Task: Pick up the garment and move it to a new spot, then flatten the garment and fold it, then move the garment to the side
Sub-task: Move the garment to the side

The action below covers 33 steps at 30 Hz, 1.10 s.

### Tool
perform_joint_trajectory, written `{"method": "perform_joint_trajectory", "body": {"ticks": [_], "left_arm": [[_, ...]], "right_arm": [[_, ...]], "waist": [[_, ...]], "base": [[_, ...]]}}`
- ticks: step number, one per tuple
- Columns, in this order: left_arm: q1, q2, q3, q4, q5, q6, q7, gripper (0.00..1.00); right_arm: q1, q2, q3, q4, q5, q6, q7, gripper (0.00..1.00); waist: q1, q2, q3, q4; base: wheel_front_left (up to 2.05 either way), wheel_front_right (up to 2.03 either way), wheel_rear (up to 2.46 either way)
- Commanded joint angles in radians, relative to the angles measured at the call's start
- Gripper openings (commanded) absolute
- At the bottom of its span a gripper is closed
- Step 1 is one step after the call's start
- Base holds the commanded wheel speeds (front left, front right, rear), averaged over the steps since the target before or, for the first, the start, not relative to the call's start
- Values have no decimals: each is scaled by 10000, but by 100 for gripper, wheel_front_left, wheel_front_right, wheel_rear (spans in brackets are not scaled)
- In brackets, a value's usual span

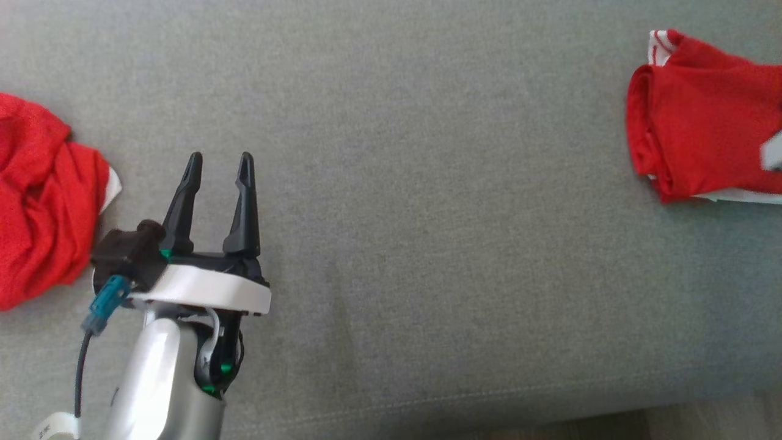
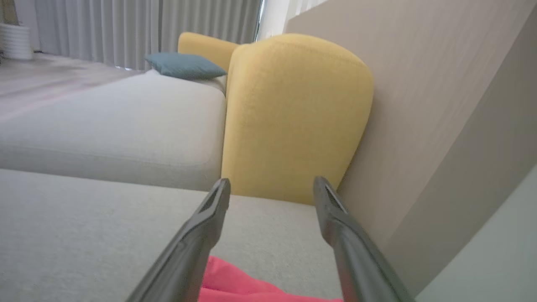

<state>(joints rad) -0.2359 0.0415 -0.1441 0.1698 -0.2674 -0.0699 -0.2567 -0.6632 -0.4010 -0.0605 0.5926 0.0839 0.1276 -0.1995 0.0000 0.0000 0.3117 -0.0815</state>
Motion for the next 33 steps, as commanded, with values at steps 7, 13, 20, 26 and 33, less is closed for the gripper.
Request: {"method": "perform_joint_trajectory", "body": {"ticks": [7, 13, 20, 26, 33], "left_arm": [[107, 87, 469, -498, -229, 146, -51, 100], [552, 87, 471, -557, -328, 233, -51, 100], [1155, 87, 404, -571, -433, 308, -51, 100], [1693, 87, 277, -688, -595, 358, -51, 100], [1990, 87, 162, -720, -684, 421, -51, 100]], "right_arm": [[959, 1284, 416, -1559, 191, 31, -290, 100], [2237, 2469, 637, -2085, 252, 31, -440, 100], [3752, 3345, 765, -2487, 153, 31, -590, 100], [4862, 3500, 1197, -2999, 543, 31, -618, 100], [5387, 3506, 1567, -3528, 979, 31, -620, 100]], "waist": [[0, 0, -976, 151], [0, 0, -1726, 257], [0, 0, -2356, 373], [0, 0, -2601, 337], [0, 0, -2699, 196]], "base": [[0, 0, 0], [0, 0, 0], [0, 0, 0], [0, 0, 0], [0, 0, 0]]}}
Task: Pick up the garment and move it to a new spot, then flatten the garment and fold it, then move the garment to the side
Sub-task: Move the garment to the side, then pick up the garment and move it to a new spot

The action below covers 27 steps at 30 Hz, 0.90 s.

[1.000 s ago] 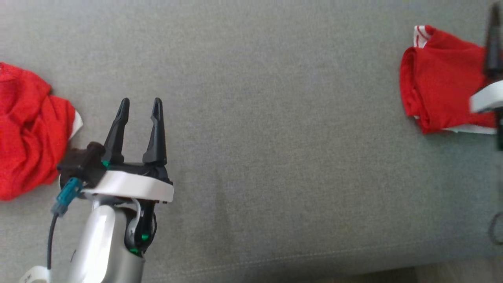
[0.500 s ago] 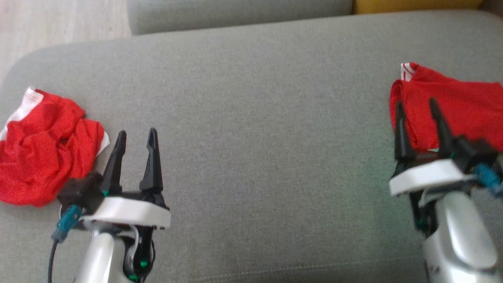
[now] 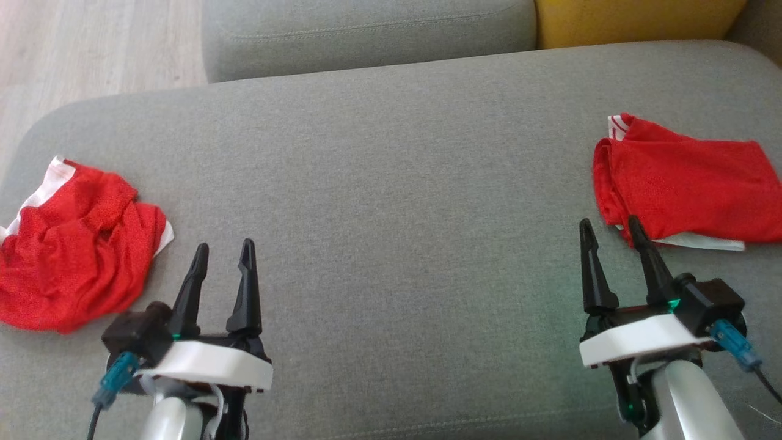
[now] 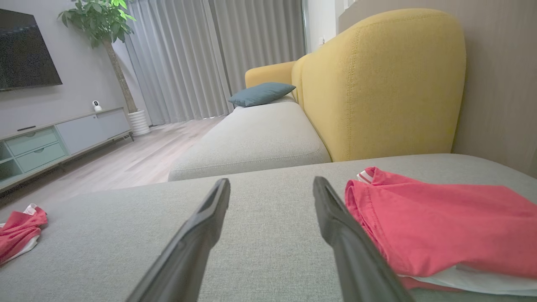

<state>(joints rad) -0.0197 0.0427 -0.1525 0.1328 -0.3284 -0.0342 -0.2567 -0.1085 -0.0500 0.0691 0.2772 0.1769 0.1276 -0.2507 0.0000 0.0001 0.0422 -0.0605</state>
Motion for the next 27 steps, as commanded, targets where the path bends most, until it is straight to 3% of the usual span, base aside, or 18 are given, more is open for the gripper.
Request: {"method": "perform_joint_trajectory", "body": {"ticks": [1, 20, 27], "left_arm": [[-153, 75, 240, -350, -70, 74, -51, 100], [-156, 75, 284, -372, -35, 188, -51, 100], [-220, 75, 373, -357, -45, 185, -51, 100]], "right_arm": [[-146, -5, 277, -393, 72, 31, -109, 100], [-59, -4, 391, -482, 301, 31, -110, 100], [-27, -3, 509, -515, 404, 31, -110, 100]], "waist": [[0, -1, -8, -27], [0, -1, -7, 51], [0, -1, -28, 426]], "base": [[0, 0, 0], [0, 0, 0], [0, 0, 0]]}}
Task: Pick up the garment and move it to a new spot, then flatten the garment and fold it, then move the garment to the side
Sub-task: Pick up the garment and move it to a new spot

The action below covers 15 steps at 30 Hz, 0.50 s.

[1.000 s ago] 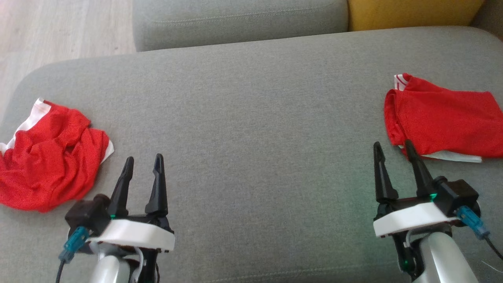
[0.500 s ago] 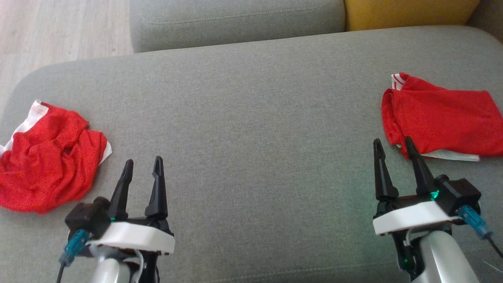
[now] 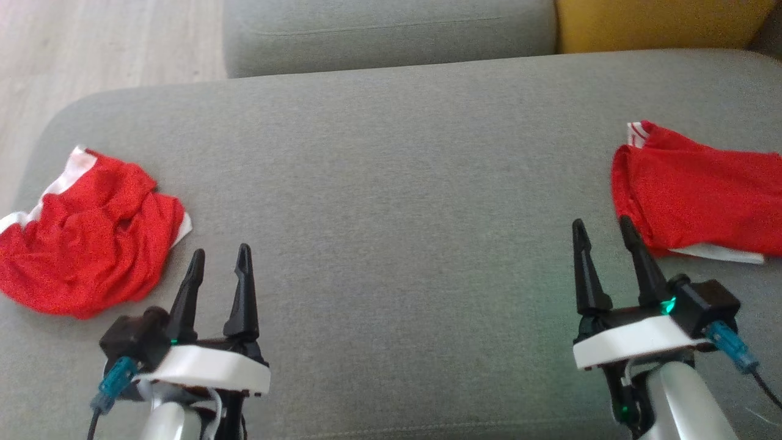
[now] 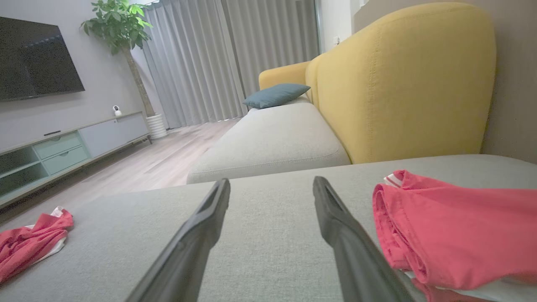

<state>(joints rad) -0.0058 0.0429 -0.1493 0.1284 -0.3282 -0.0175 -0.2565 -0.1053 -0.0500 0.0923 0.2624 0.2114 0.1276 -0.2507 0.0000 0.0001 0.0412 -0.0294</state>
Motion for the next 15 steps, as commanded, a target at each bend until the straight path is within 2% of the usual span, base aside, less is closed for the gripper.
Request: {"method": "perform_joint_trajectory", "body": {"ticks": [1, 5, 15], "left_arm": [[-346, 74, 379, -307, -37, 25, -53, 100], [-317, 74, 565, -281, 14, 16, -53, 100], [-134, 74, 1034, -282, 216, 10, -53, 100]], "right_arm": [[-42, -3, 328, -354, 75, 31, -110, 100], [37, -3, 554, -287, 149, 31, -110, 100], [271, -3, 1031, -106, 340, 31, -110, 100]], "waist": [[0, -1, -43, 208], [0, -1, -155, 697], [0, -1, -539, 2691]], "base": [[0, 0, 0], [0, 0, 0], [0, 0, 0]]}}
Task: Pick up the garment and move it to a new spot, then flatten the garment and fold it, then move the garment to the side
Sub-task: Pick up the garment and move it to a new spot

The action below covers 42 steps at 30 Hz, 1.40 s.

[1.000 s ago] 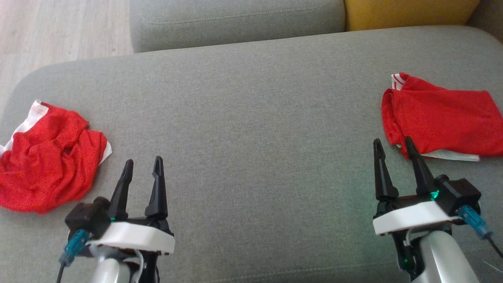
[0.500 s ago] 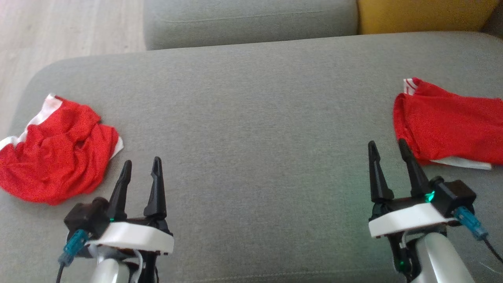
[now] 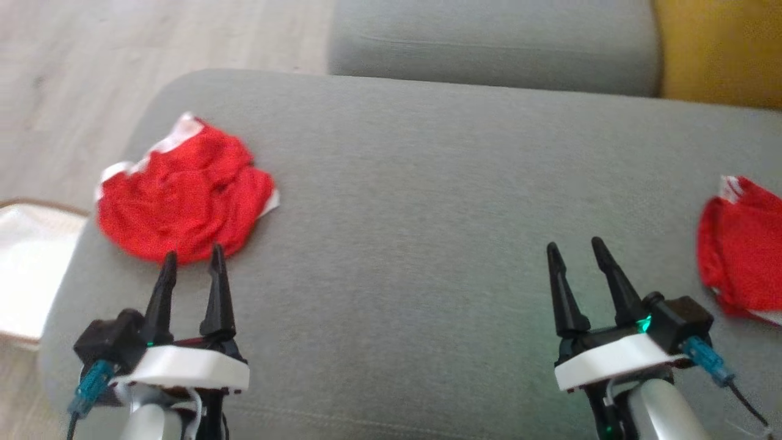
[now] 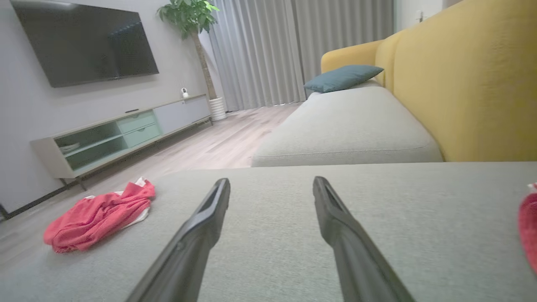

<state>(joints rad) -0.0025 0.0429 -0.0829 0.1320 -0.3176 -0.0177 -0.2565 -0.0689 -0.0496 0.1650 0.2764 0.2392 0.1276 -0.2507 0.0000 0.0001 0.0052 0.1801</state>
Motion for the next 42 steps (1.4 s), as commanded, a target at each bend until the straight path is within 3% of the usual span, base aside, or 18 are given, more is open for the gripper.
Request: {"method": "perform_joint_trajectory", "body": {"ticks": [1, 14, 26, 30, 34, 42], "left_arm": [[-128, 74, 421, -318, 166, 9, -53, 100], [245, 74, 1097, -417, 321, -51, -53, 100], [-263, 74, 2091, -484, 699, -213, -53, 100], [-1051, 185, 2479, -66, 926, -434, -53, 100], [-2325, 652, 2518, 1068, 1071, -637, -53, 100], [-5930, 1773, 1098, 3792, 1163, -1074, 1192, 100]], "right_arm": [[-71, -7, 378, -202, 78, 31, -110, 100], [82, -7, 955, -44, 308, 31, -110, 100], [-265, -7, 674, -72, -197, 31, -110, 100], [-635, -7, 151, -321, -647, 31, -27, 100], [-1089, -7, -543, -1025, -1234, 31, 363, 100], [-1672, -218, -1650, -3125, -2032, 31, 1493, 100]], "waist": [[0, -1, -213, 760], [0, -1, -362, 2149], [0, -1, 456, 1989], [0, -1, 1185, 1825], [0, -1, 2117, 1664], [0, -1, 3760, 1360]], "base": [[0, 0, 0], [0, 0, 0], [0, 0, 0], [0, 0, 0], [0, 0, 0], [0, 0, 0]]}}
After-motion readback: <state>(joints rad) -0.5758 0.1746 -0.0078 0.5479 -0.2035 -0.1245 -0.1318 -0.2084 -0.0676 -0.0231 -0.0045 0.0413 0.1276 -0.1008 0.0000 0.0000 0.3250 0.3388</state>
